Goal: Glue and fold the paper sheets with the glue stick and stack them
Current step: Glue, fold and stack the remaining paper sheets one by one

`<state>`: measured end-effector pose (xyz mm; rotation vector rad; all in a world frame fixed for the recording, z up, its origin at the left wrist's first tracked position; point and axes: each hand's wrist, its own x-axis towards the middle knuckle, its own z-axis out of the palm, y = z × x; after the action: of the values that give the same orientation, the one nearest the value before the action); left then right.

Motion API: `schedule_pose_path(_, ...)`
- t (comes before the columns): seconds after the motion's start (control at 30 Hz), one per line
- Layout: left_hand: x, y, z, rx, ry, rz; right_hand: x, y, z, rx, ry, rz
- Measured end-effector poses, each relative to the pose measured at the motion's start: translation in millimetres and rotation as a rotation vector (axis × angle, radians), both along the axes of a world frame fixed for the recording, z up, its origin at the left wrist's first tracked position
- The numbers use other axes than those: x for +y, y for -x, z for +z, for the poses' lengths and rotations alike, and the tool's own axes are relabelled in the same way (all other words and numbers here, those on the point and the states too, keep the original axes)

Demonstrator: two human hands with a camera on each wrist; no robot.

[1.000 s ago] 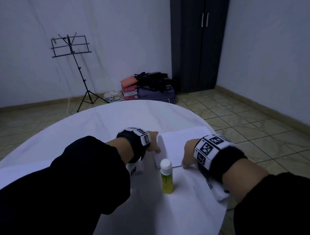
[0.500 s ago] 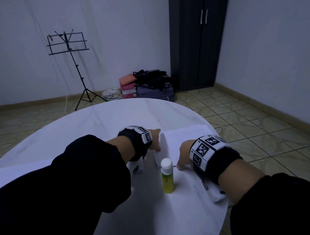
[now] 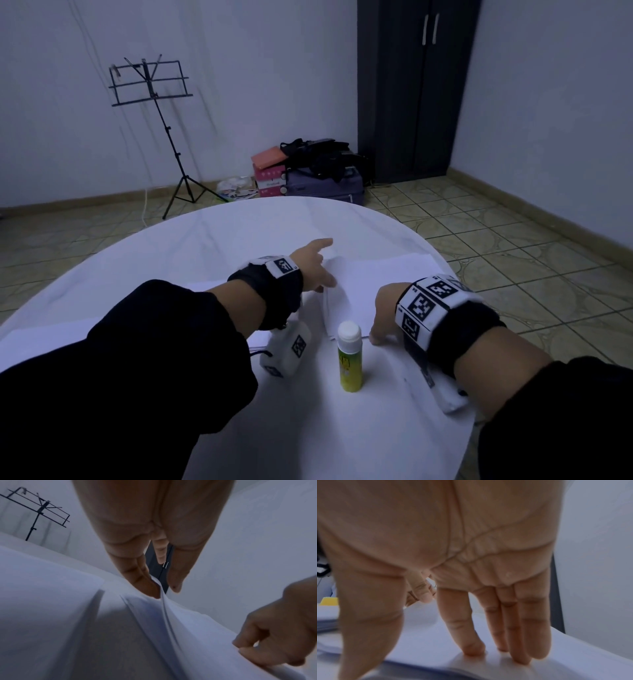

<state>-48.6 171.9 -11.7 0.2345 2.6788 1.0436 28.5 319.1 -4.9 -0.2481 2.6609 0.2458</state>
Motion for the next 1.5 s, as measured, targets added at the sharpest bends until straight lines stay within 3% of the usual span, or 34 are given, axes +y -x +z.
schedule_pose_path(0.1, -6, -2, -3, -0.038, -0.086, 0.034, -2, -1, 0, -0.031, -0.055, 0.045)
schedule_pose_path(0.27, -6, -2, -5, -0.035, 0.153, -0.051, 2, -3, 0, -0.006, -0.027, 0.069)
schedule_pose_path(0.37, 1, -5, -1, 0.003, 0.264, -0.135, 1, -4, -4, 0.061, 0.019, 0.003)
schedule_pose_path(0.43, 6, -7, -1, -0.057, 0.291, -0.214, 1, -2, -5, 0.086, 0.046, -0.046)
schedule_pose_path(0.53, 7, -5, -3, -0.167, 0.198, -0.211, 2, -1, -5, 0.089, 0.069, -0.101)
schedule_pose_path(0.73, 0, -6, -6, -0.383, -0.294, -0.017, 7, 5, -5, 0.061, 0.125, -0.251)
schedule_pose_path(0.97, 8, -12, -7, -0.522, -0.271, -0.172, 6, 5, -2, 0.057, 0.099, -0.246)
schedule_pose_path(1.27, 2, -4, -13, -0.592, -0.416, -0.048, 12, 5, -1, 0.005, 0.157, -0.264)
schedule_pose_path(1.4, 2, -3, -13, -0.608, -0.449, -0.041, 8, 4, -5, 0.095, 0.177, -0.221)
schedule_pose_path(1.5, 2, -3, -13, -0.615, -0.468, -0.034, 8, 7, -10, 0.193, 0.081, -0.178)
